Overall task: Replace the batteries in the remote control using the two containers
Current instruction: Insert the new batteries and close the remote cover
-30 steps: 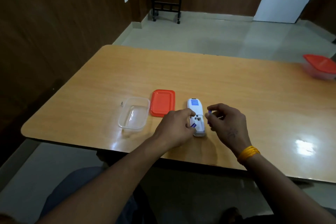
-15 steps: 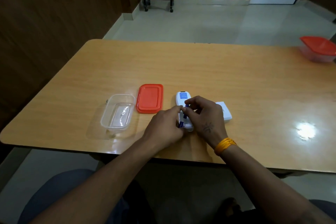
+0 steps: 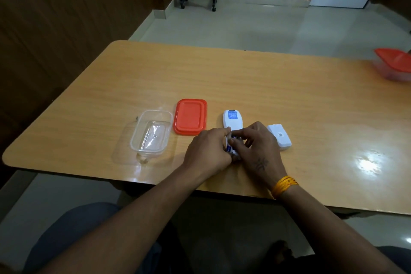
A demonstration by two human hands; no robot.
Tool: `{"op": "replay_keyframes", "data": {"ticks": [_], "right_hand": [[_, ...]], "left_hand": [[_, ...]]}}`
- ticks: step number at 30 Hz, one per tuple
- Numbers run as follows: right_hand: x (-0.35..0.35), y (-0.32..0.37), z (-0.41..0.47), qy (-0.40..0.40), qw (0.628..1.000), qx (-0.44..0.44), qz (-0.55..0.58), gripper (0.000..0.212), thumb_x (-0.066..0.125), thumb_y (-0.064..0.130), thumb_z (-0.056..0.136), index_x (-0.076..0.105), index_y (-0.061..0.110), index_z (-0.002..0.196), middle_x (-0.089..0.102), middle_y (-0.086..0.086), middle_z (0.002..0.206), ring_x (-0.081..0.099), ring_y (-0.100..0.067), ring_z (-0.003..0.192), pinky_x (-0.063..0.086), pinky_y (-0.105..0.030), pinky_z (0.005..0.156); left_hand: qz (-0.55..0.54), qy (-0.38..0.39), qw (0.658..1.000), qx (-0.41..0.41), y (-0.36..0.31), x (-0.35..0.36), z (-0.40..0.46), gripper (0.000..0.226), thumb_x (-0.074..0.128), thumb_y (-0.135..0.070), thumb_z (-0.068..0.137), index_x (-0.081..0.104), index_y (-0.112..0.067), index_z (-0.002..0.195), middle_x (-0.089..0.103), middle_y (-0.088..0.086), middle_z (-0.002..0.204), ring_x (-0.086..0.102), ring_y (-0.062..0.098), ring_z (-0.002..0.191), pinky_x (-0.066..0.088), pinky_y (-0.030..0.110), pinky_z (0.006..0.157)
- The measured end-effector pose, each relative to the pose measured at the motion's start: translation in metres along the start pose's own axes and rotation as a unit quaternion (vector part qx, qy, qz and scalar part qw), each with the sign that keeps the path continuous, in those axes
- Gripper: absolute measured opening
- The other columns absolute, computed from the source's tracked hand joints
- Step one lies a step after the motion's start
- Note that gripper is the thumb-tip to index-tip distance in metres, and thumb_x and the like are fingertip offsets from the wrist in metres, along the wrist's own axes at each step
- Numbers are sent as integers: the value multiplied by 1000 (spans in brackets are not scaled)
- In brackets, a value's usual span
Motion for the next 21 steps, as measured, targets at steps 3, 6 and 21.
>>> {"op": "replay_keyframes", "data": {"ticks": [3,6,21], "right_hand": [[-1,0,-3,7,1000,-6,0,17,78,26,93,82,21,109,56,-1,92,58,-11,76,47,-28,71],[-3,2,-8,16,1000,-13,-11,20,74,28,97,81,20,114,55,-2,95,58,-14,79,51,-34,72],[-34,22,-24,25,994,-43,101,20,74,8,92,78,18,109,75,10,93,70,-4,83,50,-10,66]], "left_hand": [[-1,2,1000,-11,2,1,1,76,84,-30,81,57,-25,151,79,8,117,73,27,105,60,40,88],[3,3,1000,-15,2,1,1,76,84,-29,81,56,-25,152,78,7,120,72,28,108,59,41,90],[-94,-27,995,0,-1,-9,-4,42,86,-23,84,64,-28,119,77,-4,84,73,8,74,63,35,71]]}}
Point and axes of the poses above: each hand's wrist, its own z-axis towards the middle knuckle, its own x-axis out of the palm, y = z × x, the point moved 2 cm from there along z, towards the middle knuckle
